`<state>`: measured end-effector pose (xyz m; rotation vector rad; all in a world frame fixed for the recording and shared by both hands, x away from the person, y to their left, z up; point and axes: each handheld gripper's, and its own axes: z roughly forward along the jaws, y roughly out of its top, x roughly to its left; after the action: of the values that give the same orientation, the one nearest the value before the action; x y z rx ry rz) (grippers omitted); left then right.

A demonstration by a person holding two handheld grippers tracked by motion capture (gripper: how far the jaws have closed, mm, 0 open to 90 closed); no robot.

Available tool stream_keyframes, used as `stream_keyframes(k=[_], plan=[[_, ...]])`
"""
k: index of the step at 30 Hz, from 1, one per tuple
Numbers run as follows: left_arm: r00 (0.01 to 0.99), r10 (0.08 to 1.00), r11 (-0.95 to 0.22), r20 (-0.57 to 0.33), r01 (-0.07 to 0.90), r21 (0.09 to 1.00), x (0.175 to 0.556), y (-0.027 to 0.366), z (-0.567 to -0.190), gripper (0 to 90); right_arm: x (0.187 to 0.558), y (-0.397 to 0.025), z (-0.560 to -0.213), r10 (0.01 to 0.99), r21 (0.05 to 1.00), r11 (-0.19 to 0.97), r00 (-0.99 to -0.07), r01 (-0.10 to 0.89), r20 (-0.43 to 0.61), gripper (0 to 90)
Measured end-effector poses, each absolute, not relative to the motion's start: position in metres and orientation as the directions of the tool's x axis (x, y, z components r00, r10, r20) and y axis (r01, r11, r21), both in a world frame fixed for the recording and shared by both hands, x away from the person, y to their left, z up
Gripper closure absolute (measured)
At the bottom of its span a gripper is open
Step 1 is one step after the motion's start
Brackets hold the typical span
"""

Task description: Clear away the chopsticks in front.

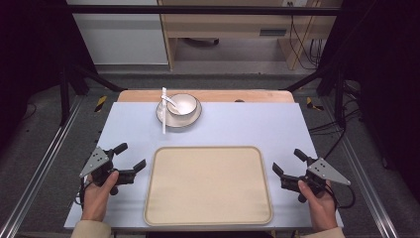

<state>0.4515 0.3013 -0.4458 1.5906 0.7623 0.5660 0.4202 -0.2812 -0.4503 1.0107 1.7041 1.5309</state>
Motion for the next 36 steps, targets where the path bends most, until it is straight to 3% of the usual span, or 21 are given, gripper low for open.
stream_keyframes(k=[15, 20, 27, 32, 36], plan=[[0.607, 0.791, -0.110, -0.075, 0.262, 0.959, 0.457, 0.290, -0.443, 3.1, 0.415, -0.272, -0.449, 0.885, 0.984, 0.086, -0.466, 0.156, -0.003, 3.3], [0.623, 0.782, -0.197, -0.015, 0.270, 0.942, 0.466, 0.270, -0.429, 4.1, 0.416, -0.265, -0.450, 0.885, 0.980, 0.122, -0.464, 0.156, -0.036, 3.3], [0.597, 0.801, -0.293, 0.041, 0.332, 0.896, 0.506, 0.253, -0.410, 6.9, 0.413, -0.262, -0.450, 0.873, 0.976, 0.152, -0.483, 0.154, -0.060, 3.7], [0.566, 0.814, -0.365, 0.128, 0.328, 0.871, 0.534, 0.240, -0.397, 9.0, 0.413, -0.260, -0.449, 0.868, 0.976, 0.155, -0.492, 0.156, -0.059, 3.9], [0.555, 0.822, -0.364, 0.127, 0.340, 0.867, 0.551, 0.236, -0.386, 10.5, 0.412, -0.259, -0.450, 0.865, 0.975, 0.160, -0.497, 0.152, -0.064, 3.9]])
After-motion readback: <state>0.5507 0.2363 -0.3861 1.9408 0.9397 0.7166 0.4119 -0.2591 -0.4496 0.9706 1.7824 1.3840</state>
